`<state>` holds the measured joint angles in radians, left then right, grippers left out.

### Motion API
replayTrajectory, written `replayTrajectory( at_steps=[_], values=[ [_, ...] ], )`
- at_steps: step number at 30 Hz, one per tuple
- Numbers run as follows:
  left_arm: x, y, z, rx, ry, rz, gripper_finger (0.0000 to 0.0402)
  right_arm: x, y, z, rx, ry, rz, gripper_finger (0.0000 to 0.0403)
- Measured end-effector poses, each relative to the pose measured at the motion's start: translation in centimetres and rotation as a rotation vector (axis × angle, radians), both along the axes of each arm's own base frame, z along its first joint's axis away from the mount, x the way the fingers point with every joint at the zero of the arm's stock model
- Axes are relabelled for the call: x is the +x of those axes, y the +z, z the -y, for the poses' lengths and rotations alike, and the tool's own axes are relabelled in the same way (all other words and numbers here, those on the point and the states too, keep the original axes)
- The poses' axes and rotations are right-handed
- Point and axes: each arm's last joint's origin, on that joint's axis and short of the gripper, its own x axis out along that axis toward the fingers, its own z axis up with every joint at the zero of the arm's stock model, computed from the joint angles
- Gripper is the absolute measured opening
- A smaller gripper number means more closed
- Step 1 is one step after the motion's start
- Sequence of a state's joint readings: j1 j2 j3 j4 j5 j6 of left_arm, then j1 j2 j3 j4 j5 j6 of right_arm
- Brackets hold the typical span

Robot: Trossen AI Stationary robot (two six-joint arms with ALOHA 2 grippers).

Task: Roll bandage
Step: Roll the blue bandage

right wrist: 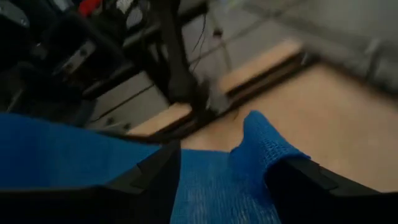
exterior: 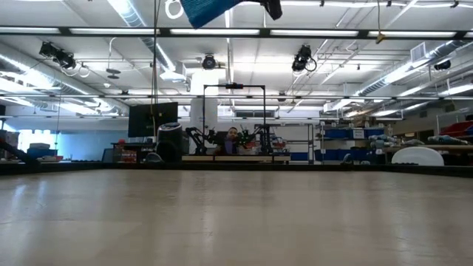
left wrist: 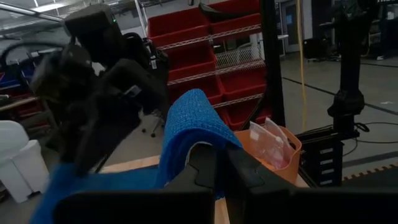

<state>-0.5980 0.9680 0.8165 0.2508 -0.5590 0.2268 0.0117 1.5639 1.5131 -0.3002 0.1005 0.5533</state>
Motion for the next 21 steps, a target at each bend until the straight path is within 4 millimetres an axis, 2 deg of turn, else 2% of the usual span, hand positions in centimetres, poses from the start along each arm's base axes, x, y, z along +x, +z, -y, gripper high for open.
replayTrajectory(
  at_steps=[3,7,15,21],
  values=[
    [0.0,0.0,0.0,0.000,-0.002,0.000,0.0014,-0.2,-0.6,-0.1,0.136,0.014,-0.060,0.0224],
    [0.0,0.0,0.0,0.000,-0.005,0.000,0.0014,-0.4,-1.0,-0.2,0.231,0.015,-0.100,0.0224],
    [0.3,-0.7,0.3,-0.016,-0.035,-0.055,0.0014,-0.7,-1.5,0.5,0.522,-0.007,-0.176,0.0226],
    [1.5,-2.2,1.3,0.026,-0.085,-0.120,0.0014,-1.2,-2.2,0.8,0.606,-0.040,-0.274,0.0226]
  ],
)
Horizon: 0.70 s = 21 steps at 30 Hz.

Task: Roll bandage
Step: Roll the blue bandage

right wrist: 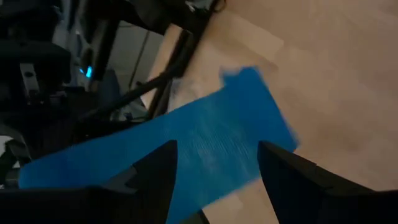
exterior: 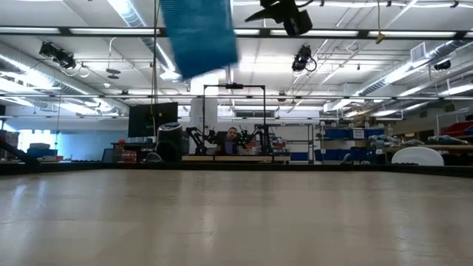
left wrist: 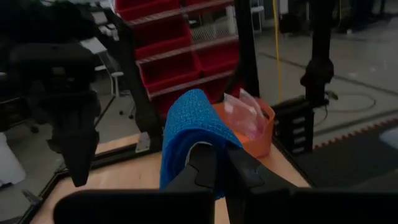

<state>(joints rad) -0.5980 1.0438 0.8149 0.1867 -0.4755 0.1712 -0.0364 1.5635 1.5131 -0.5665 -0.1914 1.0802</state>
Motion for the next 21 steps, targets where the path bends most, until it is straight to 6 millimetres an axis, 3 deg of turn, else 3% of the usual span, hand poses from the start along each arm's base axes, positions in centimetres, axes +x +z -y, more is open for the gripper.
replayTrajectory(
  at_steps=[6,12,16,21],
  values=[
    [0.6,-0.8,0.5,0.023,-0.026,-0.031,0.0014,-0.2,-0.2,0.0,-0.067,0.097,-0.012,0.0226],
    [0.3,-0.3,0.6,0.000,-0.014,0.003,0.0014,-0.7,-0.7,-1.3,-0.482,0.253,-0.035,0.0224],
    [0.2,-0.3,0.5,0.001,0.022,0.001,0.0014,-1.0,-3.0,-2.6,-0.694,0.290,-0.127,0.0220],
    [0.3,-0.2,0.4,0.008,0.051,0.013,0.0014,-0.7,-7.8,-4.4,-0.724,0.337,-0.072,0.0215]
  ],
)
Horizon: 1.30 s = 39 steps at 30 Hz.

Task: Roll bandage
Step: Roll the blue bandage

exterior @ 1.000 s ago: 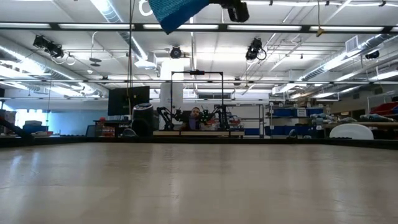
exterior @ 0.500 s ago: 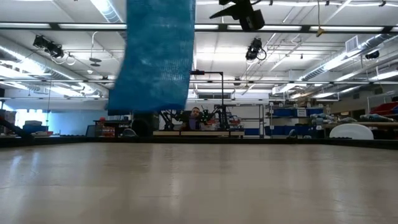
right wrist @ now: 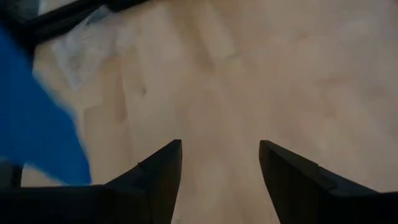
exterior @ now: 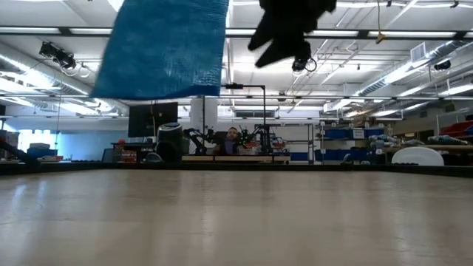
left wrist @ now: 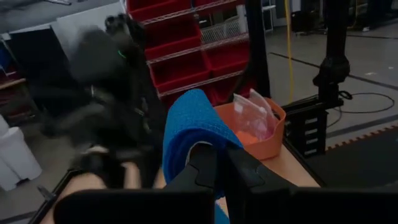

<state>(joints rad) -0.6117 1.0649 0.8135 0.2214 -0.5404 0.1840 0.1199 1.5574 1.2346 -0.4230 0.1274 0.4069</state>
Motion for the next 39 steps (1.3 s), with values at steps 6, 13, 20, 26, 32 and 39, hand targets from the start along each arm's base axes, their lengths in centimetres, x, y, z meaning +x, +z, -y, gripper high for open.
replayTrajectory(
  at_steps=[6,13,20,26,32,39],
  values=[
    [-0.3,-0.2,-0.3,-0.020,0.023,-0.039,0.0014,-1.4,-6.6,-2.2,0.034,0.071,0.126,0.0202],
    [0.0,-0.2,-1.0,-0.029,0.061,-0.038,0.0014,-4.3,-11.1,-5.4,0.016,0.106,0.426,0.0166],
    [0.8,0.8,-2.3,-0.034,0.050,0.056,0.0014,-4.0,-11.7,-6.3,0.108,0.080,0.582,0.0160],
    [0.9,1.6,-2.9,-0.038,0.020,0.117,0.0014,-3.6,-11.9,-6.1,0.017,0.061,0.599,0.0202],
    [0.9,1.9,-3.2,-0.034,0.020,0.141,0.0014,-2.4,-10.5,-5.7,-0.030,0.064,0.650,0.0240],
    [0.9,2.5,-3.4,-0.025,0.029,0.200,0.0014,-0.3,-9.8,-6.0,-0.022,0.147,0.666,0.0228]
  ],
)
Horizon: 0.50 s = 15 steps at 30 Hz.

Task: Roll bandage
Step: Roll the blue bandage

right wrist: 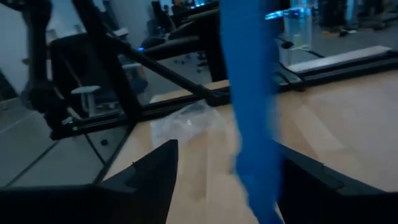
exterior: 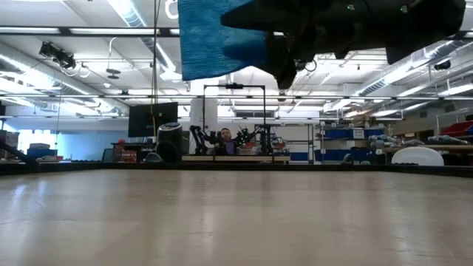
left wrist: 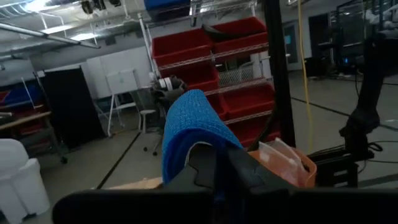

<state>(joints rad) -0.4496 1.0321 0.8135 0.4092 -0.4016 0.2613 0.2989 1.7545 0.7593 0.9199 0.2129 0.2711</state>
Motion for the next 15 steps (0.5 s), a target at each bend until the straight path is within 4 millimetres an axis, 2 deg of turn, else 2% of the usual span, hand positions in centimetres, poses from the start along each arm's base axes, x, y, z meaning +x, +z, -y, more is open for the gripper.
replayTrajectory(
  at_steps=[4,8,9,15],
  values=[
    [0.1,0.2,-0.4,-0.002,0.024,0.016,0.0014,0.7,-0.4,-0.8,-0.020,0.013,-0.008,0.0160],
    [-0.2,0.7,-0.8,0.020,0.061,0.049,0.0014,0.5,-0.4,-1.7,-0.052,-0.034,0.000,0.0038],
    [-0.3,0.8,-0.9,0.030,0.079,0.056,0.0014,0.4,-0.4,-2.0,-0.064,-0.039,0.002,0.0020],
    [-1.6,2.1,-2.1,0.065,0.190,0.110,0.0014,-0.2,-0.3,-3.6,-0.054,0.003,0.010,0.0004]
  ],
)
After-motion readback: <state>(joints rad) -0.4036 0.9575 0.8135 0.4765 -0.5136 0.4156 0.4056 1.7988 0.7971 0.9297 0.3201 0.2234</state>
